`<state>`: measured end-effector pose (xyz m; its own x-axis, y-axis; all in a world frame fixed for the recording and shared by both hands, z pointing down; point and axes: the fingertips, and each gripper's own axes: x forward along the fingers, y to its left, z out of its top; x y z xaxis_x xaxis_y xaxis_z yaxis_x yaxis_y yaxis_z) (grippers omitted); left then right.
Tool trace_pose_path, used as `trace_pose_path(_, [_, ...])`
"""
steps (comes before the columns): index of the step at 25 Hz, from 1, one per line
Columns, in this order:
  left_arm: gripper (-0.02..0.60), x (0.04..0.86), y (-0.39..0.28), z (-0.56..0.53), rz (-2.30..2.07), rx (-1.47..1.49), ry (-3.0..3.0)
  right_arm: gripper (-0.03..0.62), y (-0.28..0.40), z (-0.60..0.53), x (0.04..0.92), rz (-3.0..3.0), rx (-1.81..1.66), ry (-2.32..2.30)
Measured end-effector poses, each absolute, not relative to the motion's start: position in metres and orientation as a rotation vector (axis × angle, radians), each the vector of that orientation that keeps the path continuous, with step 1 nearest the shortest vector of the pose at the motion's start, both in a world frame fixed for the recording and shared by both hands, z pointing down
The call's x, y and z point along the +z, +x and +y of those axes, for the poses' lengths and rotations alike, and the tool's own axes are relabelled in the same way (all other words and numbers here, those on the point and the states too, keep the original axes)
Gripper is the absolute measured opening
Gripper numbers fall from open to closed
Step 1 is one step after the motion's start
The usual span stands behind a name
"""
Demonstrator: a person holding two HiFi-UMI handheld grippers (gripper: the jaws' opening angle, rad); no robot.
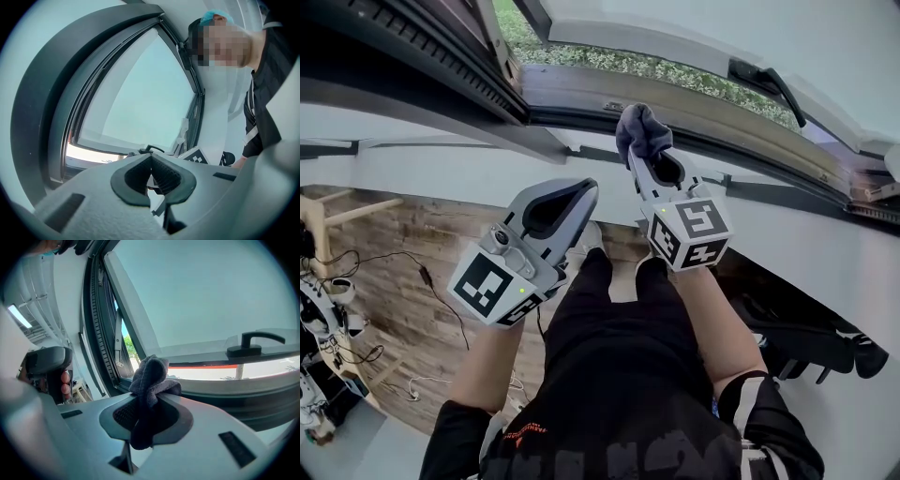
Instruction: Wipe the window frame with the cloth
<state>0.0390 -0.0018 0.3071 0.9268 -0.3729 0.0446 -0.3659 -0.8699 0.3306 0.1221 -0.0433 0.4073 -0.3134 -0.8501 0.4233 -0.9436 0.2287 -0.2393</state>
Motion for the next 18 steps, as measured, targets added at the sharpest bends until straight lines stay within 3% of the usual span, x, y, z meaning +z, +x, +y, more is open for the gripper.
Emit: trace_pose_path(18, [0.020,0.236,-0.007,-0.026,-0.688,-0.171,2.838,0.058,0.072,-0.078,0.288,-2.534,0.436,1.647])
